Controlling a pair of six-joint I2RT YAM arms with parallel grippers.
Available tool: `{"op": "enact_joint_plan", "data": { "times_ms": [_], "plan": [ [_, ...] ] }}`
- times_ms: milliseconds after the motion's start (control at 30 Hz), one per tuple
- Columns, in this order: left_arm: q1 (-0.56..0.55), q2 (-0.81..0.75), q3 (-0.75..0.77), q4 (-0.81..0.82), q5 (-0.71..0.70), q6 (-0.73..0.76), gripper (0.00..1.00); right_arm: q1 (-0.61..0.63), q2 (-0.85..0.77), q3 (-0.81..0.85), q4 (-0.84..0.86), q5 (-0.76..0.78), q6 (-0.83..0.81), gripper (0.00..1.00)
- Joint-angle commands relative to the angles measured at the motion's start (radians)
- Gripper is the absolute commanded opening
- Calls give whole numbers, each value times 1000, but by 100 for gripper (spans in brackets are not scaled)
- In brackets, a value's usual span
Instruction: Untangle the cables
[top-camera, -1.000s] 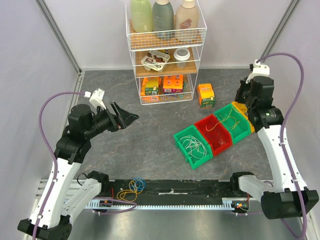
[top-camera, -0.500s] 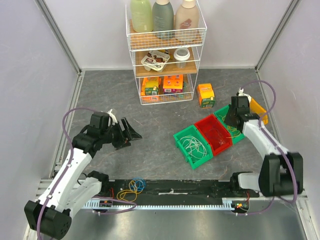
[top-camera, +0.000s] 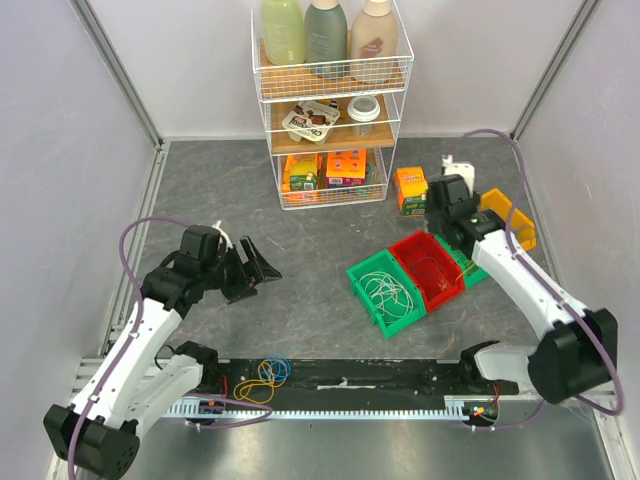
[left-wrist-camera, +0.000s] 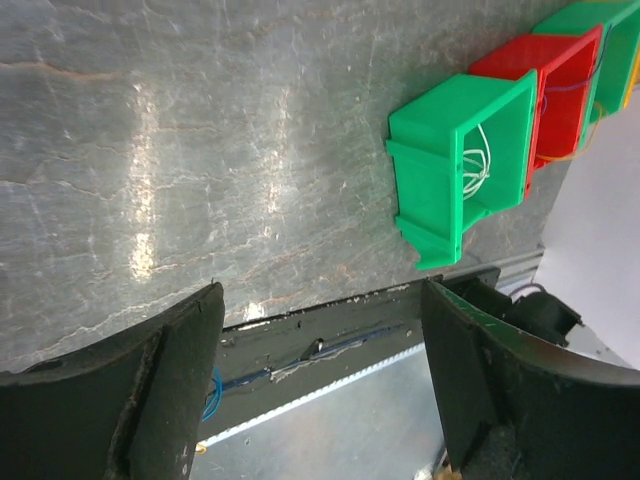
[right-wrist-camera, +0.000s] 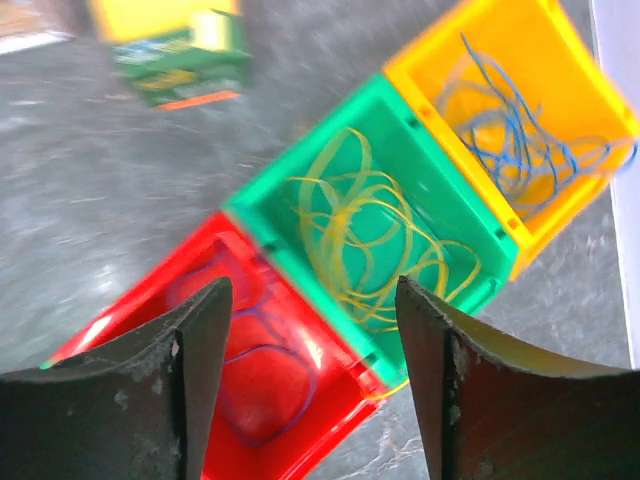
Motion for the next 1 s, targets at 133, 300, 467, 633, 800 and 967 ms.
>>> {"op": "enact_joint_plan", "data": {
  "times_ms": [133,300,467,633,800,967],
  "plan": [
    [-1,-100,238,-66,-361,-40,83,638,-113,0,158,-284,6,75],
    [0,-190,293,-118,-550,-79,86,994,47,-121,597,-455,34,77],
    [0,-241,287,-128,-536,-91,84,1087,284,-108,794,-584,87,75],
    [0,-246,268,-128,-509,-98,84,1125,463,-40,825,-599,94,72],
    [-1,-204,265,-102,-443,-73,82,1128,500,-34,850,-589,98,45],
    [-1,-172,219,-8,-280,15,80,1058,361,-42,739,-413,77,0]
  ]
}}
